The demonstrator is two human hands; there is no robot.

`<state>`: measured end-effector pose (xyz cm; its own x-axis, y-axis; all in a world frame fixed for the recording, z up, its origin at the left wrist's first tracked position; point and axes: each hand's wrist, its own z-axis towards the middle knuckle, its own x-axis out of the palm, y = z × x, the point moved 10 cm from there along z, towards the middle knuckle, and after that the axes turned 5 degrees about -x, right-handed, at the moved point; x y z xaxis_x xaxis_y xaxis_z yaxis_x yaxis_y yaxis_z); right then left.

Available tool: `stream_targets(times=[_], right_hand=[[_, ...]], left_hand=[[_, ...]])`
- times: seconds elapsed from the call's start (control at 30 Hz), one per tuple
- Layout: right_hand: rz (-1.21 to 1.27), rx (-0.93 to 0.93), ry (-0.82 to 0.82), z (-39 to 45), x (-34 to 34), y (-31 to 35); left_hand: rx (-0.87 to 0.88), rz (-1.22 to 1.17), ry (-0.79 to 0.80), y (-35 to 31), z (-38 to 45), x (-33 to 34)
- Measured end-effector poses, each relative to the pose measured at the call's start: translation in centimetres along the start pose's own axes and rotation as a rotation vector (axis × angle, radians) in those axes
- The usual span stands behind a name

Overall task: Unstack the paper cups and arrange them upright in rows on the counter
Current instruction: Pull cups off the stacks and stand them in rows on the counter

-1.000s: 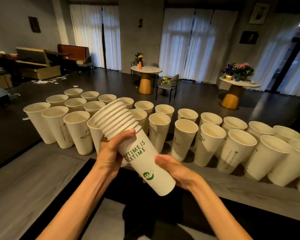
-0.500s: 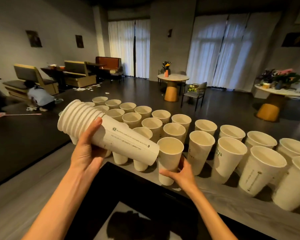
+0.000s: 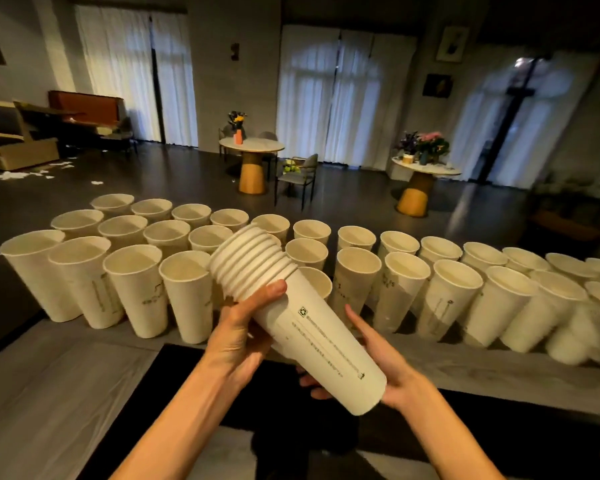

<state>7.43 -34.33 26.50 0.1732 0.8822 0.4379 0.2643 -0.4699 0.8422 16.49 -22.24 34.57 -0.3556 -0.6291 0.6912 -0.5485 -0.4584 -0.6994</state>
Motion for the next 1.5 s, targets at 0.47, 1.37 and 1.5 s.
stream_targets(times=[0.47, 1.37, 1.5], right_hand=[[-0.704, -0.318, -0.321, -4.1, -0.7, 1.7], [-0.490, -0.438, -0.603, 0.1, -12.0, 4.0], [-0.561, -0.385, -0.720, -2.0, -13.7, 3.4]], left_hand=[[0.009, 0.168, 0.066, -1.3, 1.2, -0.8], [0.151, -0.107, -0.103, -1.7, -0.7, -0.4], [0.070, -0.089, -0.068, -0.2, -0.3, 1.1]])
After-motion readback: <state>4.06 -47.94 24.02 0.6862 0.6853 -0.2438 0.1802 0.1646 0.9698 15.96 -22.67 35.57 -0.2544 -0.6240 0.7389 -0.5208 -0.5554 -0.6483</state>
